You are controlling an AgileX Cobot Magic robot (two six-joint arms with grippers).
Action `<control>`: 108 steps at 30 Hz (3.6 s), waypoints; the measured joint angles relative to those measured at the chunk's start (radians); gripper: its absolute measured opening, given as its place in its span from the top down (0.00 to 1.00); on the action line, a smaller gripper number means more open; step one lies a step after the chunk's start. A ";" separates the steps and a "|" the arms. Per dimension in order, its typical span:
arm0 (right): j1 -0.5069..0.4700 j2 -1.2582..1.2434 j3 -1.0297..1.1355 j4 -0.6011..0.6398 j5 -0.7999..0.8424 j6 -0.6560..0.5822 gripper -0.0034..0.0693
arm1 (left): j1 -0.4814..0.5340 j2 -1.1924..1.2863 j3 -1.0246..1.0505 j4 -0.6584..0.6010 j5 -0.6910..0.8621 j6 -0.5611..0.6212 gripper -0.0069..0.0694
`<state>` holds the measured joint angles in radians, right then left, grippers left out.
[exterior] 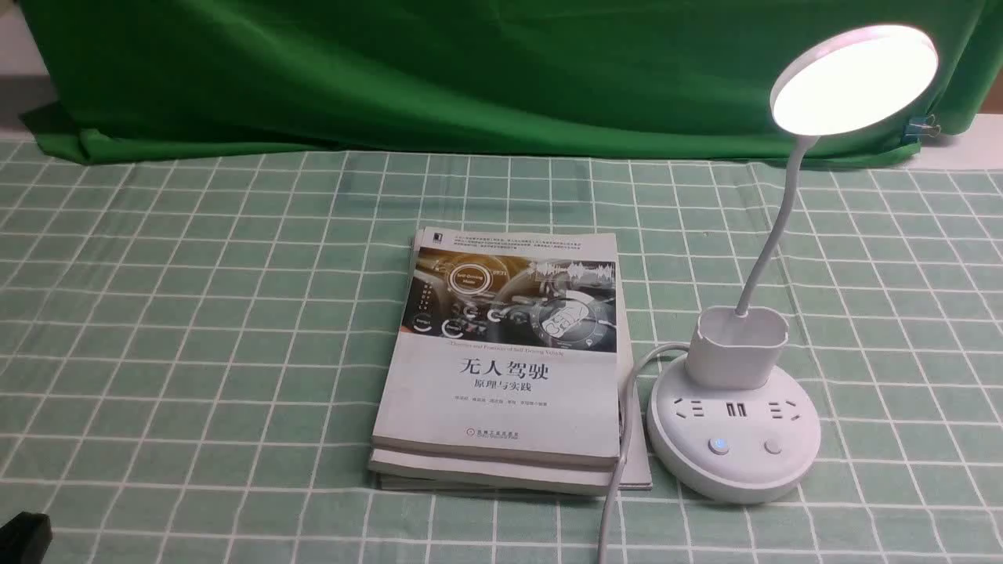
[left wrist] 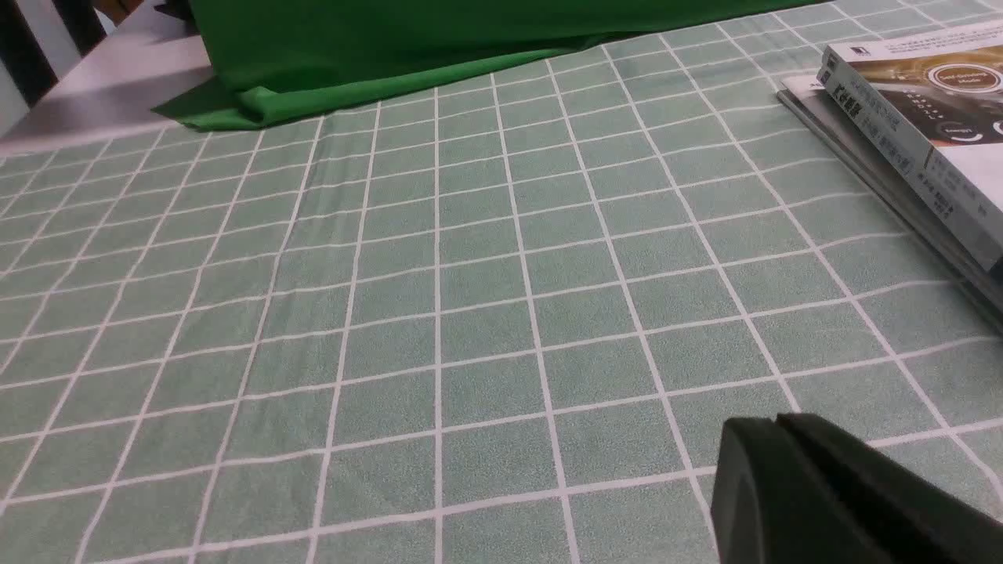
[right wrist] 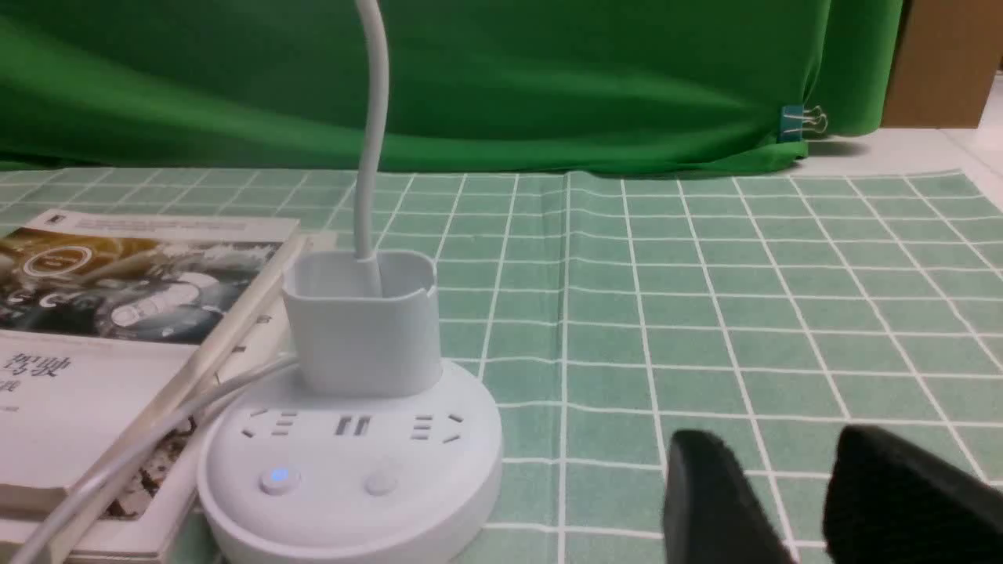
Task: Turn off the desk lamp on the blue coffee tablecloth by hand.
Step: 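Press the power button on the lamp base to turn the lamp off with the right gripper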
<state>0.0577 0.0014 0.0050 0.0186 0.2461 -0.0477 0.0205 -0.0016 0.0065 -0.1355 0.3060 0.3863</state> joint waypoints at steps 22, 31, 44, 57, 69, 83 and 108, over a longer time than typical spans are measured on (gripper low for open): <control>0.000 0.000 0.000 0.006 -0.037 0.004 0.62 | 0.000 0.000 0.000 0.000 0.000 0.000 0.91; 0.000 0.000 0.000 0.124 -0.351 0.357 0.62 | 0.000 0.000 0.000 0.000 0.000 0.000 0.91; 0.158 0.475 -0.492 0.118 0.340 0.139 0.90 | 0.000 0.000 0.000 0.000 0.000 0.000 0.91; 0.201 1.331 -0.842 0.106 0.598 -0.058 0.90 | 0.000 0.000 0.000 0.000 0.000 0.000 0.91; 0.201 1.545 -0.887 0.212 0.442 -0.126 0.90 | 0.000 0.000 0.000 0.000 0.000 0.000 0.91; 0.201 1.641 -0.910 0.249 0.422 -0.133 0.90 | 0.000 0.000 0.000 0.000 0.000 0.000 0.91; 0.202 1.628 -0.939 0.238 0.448 -0.134 0.91 | 0.000 0.000 0.000 0.000 0.000 0.000 0.91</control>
<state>0.2594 1.6292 -0.9340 0.2565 0.6940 -0.1814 0.0205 -0.0016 0.0065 -0.1355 0.3060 0.3863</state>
